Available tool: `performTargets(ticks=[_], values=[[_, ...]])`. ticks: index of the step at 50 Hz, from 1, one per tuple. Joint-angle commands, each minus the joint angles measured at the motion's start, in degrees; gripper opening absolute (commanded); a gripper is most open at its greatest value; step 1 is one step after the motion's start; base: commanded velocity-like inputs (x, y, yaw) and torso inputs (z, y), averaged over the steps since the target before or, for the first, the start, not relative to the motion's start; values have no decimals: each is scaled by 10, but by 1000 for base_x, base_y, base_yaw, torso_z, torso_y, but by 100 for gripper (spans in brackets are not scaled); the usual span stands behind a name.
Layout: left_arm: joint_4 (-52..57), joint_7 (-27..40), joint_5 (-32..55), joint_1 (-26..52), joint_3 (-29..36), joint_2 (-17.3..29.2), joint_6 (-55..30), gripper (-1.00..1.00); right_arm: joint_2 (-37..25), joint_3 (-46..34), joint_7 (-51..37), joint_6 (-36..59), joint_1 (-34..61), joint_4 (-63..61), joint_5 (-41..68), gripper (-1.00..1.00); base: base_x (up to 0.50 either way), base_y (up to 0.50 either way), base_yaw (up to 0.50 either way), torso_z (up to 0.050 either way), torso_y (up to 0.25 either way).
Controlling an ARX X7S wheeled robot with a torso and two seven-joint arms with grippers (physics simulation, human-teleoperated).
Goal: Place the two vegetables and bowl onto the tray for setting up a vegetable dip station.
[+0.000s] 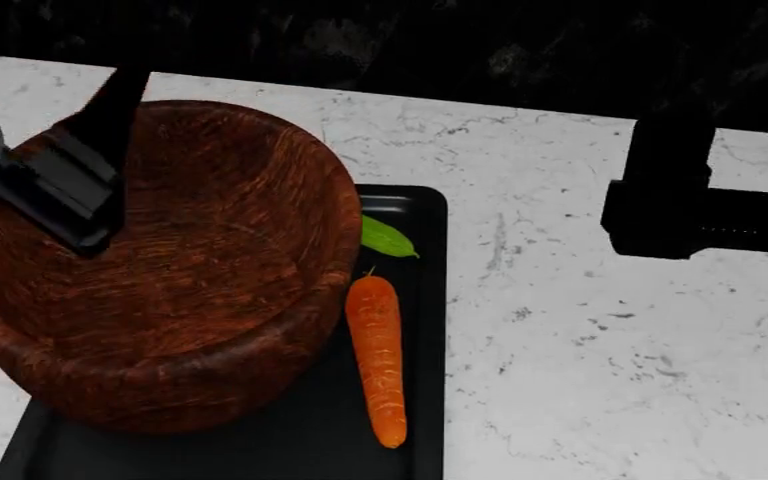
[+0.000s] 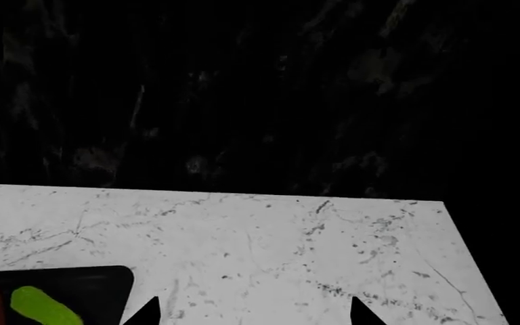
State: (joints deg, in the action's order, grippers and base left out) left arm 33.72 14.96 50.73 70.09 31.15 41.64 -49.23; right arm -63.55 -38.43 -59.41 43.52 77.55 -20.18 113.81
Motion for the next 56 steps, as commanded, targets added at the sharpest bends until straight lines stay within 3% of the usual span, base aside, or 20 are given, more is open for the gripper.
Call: performTargets(ticks=[1, 10, 23, 27, 33, 40, 47, 48, 49, 50, 51, 53, 56], values=[[85, 166, -23, -96, -76, -12, 19, 100, -62, 71, -14, -103, -58, -145, -21, 100, 0, 0, 0, 0, 0], [181, 263, -63, -204, -104, 18, 51, 100, -113, 96, -20, -149, -98, -219, -29, 100, 0, 0, 0, 0, 0], [262, 368, 18, -318, -225, 96, 122, 100, -202, 137, -20, -234, -125, -307, 15, 100, 0, 0, 0, 0, 0], [263, 460, 28, -298, -119, 204, 249, 100, -234, 140, -9, -273, -140, -328, 14, 100, 0, 0, 0, 0, 0], [263, 564, -13, -232, 82, 316, 412, 100, -264, 136, -20, -322, -153, -357, 7, 100, 0, 0, 0, 0, 0], [263, 636, -53, -47, 341, 382, 500, 100, -264, 151, -58, -347, -143, -392, 20, 100, 0, 0, 0, 0, 0], [263, 677, -107, 163, 615, 416, 565, 100, -264, 160, -58, -356, -140, -398, 26, 100, 0, 0, 0, 0, 0], [263, 681, -114, 192, 651, 419, 572, 100, -178, 246, -139, -270, -226, -397, 112, 100, 0, 0, 0, 0, 0], [263, 685, -122, 221, 688, 421, 575, 100, -117, 332, -53, -208, -312, -398, 26, 100, 0, 0, 0, 0, 0], [263, 690, -126, 250, 721, 424, 580, 100, -111, 418, -15, -205, -398, -398, 11, 100, 0, 0, 0, 0, 0], [263, 694, -129, 279, 752, 428, 586, 100, -104, 504, -51, -149, -484, -398, 97, 100, 0, 0, 0, 0, 0], [263, 700, -140, 336, 819, 432, 595, 100, -78, 676, -71, -107, -656, -398, 150, 100, 0, 0, 0, 0, 0], [263, 710, -161, 425, 925, 441, 608, 100, -52, 906, -104, -66, -607, -398, 192, 100, 0, 0, 0, 0, 0]])
